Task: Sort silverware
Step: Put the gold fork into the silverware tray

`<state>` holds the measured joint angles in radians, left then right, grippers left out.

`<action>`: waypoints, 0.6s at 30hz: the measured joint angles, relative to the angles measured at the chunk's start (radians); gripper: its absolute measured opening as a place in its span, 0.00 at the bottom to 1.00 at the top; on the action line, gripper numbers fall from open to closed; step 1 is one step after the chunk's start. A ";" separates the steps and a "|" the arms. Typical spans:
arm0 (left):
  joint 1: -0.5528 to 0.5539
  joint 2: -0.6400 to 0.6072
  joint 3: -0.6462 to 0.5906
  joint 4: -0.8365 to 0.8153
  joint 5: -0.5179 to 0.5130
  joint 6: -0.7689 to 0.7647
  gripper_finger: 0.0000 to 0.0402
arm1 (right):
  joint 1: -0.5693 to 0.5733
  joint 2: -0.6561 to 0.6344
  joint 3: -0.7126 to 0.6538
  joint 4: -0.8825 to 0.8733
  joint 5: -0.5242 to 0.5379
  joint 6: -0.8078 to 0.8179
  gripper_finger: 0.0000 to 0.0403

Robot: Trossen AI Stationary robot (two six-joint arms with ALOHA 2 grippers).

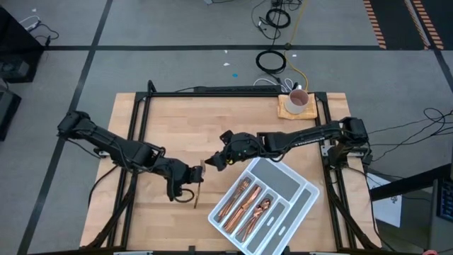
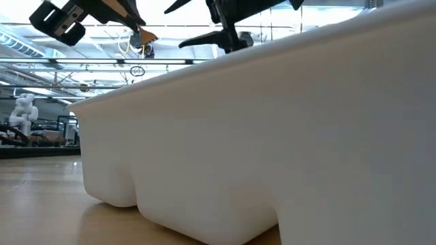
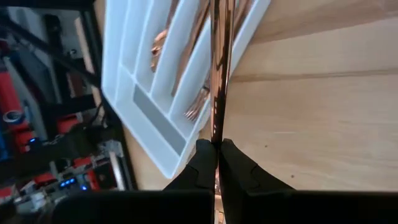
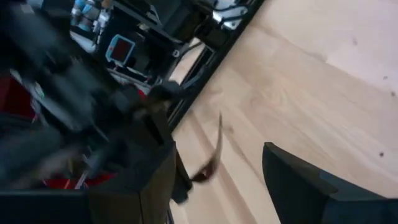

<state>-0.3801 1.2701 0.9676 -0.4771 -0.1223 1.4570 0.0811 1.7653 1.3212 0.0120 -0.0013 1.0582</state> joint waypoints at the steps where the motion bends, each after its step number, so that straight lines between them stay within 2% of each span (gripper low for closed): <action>1: 0.000 0.008 0.000 0.000 0.000 0.001 0.01 | -0.004 0.000 0.000 0.007 -0.001 -0.001 0.56; 14: 0.010 0.037 0.000 0.044 -0.016 0.044 0.03 | -0.008 0.000 0.000 -0.028 0.003 -0.034 0.56; 18: 0.009 0.037 0.000 0.046 0.011 0.045 0.03 | -0.010 0.001 0.000 -0.037 0.003 -0.038 0.56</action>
<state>-0.3709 1.3075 0.9676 -0.4310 -0.1109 1.5024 0.0711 1.7660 1.3209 -0.0254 0.0017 1.0201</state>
